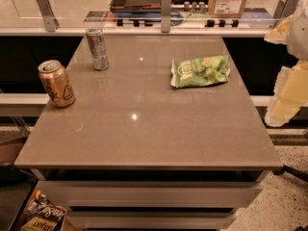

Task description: Move green jalapeno chip bag near orange can

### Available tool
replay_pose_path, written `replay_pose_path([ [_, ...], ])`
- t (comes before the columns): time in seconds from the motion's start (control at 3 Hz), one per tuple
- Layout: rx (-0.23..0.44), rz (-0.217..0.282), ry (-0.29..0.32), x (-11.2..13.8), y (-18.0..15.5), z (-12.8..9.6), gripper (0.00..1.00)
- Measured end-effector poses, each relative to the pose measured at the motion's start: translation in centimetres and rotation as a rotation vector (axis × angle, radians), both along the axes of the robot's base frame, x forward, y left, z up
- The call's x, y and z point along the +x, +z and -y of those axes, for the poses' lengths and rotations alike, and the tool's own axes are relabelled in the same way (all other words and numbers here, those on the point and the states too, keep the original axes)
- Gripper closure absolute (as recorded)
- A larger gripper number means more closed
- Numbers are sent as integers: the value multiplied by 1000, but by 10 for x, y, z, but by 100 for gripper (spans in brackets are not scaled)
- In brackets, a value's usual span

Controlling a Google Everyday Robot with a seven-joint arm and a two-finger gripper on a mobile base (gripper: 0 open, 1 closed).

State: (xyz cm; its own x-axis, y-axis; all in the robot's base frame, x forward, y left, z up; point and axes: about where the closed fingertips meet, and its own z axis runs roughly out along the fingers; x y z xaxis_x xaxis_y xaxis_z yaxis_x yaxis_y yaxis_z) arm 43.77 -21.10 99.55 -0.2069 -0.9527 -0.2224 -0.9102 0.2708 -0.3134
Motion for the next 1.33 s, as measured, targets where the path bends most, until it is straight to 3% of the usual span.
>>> replay_pose_path([
  [0.33,0,0,0,0,0,0,0],
  [0.67,-28,12,-30,28,1,4,0],
  [1.33,67,47,-59,133,-19,1,0],
])
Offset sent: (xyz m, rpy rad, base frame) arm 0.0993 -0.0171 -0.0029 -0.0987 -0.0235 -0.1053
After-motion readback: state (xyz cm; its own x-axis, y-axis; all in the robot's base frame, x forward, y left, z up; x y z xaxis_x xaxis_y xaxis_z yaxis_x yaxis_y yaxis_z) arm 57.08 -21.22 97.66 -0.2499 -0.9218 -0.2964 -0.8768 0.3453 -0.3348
